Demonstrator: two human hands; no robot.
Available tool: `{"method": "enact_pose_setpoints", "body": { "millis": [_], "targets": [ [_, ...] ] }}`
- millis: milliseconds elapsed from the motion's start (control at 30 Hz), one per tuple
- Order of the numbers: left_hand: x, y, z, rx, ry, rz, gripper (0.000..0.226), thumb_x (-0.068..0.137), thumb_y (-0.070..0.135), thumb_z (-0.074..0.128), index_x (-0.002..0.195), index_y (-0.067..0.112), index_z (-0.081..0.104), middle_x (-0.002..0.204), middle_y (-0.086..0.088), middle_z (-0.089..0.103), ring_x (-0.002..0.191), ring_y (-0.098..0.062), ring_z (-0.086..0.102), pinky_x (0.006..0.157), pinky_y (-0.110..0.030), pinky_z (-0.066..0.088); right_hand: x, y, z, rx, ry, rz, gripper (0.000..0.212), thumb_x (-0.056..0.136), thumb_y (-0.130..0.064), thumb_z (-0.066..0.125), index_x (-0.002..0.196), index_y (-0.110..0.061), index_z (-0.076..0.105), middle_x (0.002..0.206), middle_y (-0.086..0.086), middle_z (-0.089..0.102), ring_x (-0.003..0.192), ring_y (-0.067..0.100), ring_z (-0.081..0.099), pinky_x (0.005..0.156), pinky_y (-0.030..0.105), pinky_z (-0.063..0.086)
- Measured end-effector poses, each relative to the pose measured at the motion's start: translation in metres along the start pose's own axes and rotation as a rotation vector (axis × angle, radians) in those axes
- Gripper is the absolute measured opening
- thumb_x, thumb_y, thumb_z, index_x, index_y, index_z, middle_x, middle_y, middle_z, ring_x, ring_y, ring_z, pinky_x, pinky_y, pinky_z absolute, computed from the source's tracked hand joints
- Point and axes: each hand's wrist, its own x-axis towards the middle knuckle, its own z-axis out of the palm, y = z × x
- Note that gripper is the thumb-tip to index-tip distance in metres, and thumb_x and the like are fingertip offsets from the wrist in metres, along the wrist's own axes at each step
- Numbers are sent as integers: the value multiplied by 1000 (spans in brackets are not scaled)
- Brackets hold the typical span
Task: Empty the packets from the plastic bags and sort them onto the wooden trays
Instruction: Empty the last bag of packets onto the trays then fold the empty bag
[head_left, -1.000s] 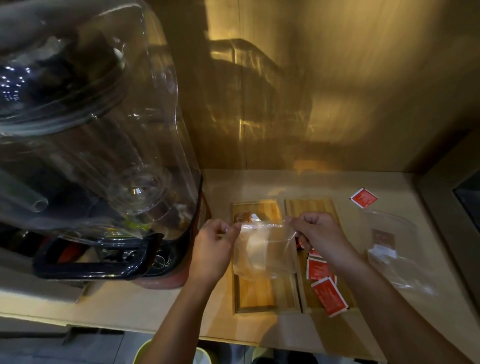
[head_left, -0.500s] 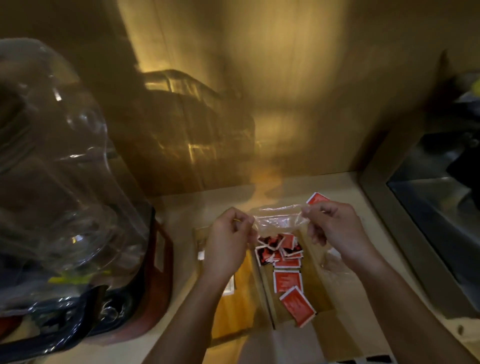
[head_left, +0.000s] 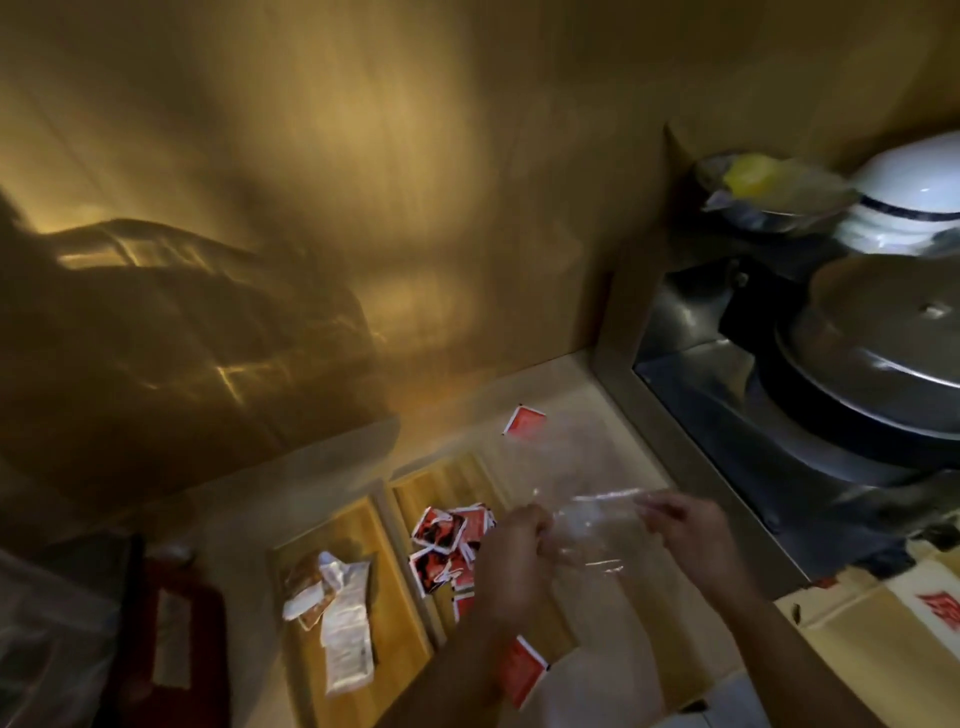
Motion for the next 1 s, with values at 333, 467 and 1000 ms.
{"method": "enact_pose_setpoints", "body": {
  "millis": [333, 467, 1000],
  "targets": [
    [-4, -12, 31, 118, -249, -135, 22, 89, 14, 46, 106, 14, 60, 113, -8, 65, 106, -26, 60, 83, -30, 46, 9, 62, -1, -100, -210, 180, 37, 71, 15, 56, 59, -19, 61, 64, 5, 62, 66, 19, 55, 62, 29, 41],
    [-3, -18, 24, 26, -248, -207, 21, 81, 3, 56, 99, 11, 64, 102, -6, 68, 94, -11, 64, 80, -26, 49, 18, 62, -2, 7, -136, 228, 28, 73, 22, 49, 75, -3, 62, 72, 11, 61, 73, 23, 55, 56, 10, 42],
    [60, 24, 55, -812, 133, -793, 43, 91, 22, 57, 121, -2, 38, 95, -23, 56, 73, -29, 57, 47, -25, 47, 68, 67, 22, 82, -210, 387, 41, 80, -35, 66, 101, 0, 61, 93, 17, 68, 71, 23, 64, 52, 20, 45]
  ]
}}
